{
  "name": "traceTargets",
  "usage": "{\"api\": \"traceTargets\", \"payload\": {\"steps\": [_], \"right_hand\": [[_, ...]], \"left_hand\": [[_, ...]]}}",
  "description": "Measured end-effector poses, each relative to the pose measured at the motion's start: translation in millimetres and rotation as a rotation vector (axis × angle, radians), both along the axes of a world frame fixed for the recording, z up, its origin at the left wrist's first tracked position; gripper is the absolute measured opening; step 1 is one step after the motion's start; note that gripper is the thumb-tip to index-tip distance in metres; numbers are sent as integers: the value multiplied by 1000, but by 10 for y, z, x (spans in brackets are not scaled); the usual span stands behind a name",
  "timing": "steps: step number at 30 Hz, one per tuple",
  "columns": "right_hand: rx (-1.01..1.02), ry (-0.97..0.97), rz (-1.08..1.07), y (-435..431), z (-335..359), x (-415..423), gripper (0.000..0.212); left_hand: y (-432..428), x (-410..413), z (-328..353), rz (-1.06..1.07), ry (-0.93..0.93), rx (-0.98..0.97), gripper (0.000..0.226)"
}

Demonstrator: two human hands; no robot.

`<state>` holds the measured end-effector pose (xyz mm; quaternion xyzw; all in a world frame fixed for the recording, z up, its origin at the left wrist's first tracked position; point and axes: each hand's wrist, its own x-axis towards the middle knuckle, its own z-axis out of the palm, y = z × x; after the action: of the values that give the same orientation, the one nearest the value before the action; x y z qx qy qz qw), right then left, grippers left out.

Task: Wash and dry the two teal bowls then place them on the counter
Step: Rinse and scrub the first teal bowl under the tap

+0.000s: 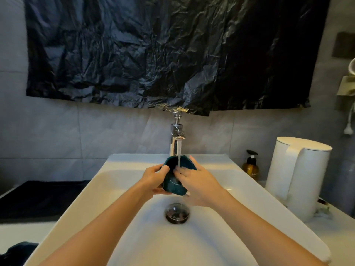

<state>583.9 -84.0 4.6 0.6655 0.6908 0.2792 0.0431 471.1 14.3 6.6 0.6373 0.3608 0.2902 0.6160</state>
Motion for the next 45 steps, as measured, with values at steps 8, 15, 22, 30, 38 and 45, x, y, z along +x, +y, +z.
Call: {"api": "traceTargets", "payload": {"steps": [8, 15, 22, 30, 38, 45], "right_hand": [[-58, 60, -10, 57, -67, 101, 72], [-24, 238, 88, 115, -127, -89, 43], [9, -181, -182, 60, -142, -30, 62], [98, 667, -57, 8, -199, -356, 31], [-1, 325, -52, 38, -260, -166, 31], [105, 19, 10, 49, -230, 20, 19]], "left_hand": [[86, -5, -50, -112, 94, 42, 26], [157, -71, -44, -54, 96, 57, 26], [103, -39, 18, -65, 16, 135, 26], [181, -18, -19, 30, -24, 222, 30], [244, 7, -71, 50, -1, 246, 36], [266, 12, -77, 22, 20, 220, 33]]}}
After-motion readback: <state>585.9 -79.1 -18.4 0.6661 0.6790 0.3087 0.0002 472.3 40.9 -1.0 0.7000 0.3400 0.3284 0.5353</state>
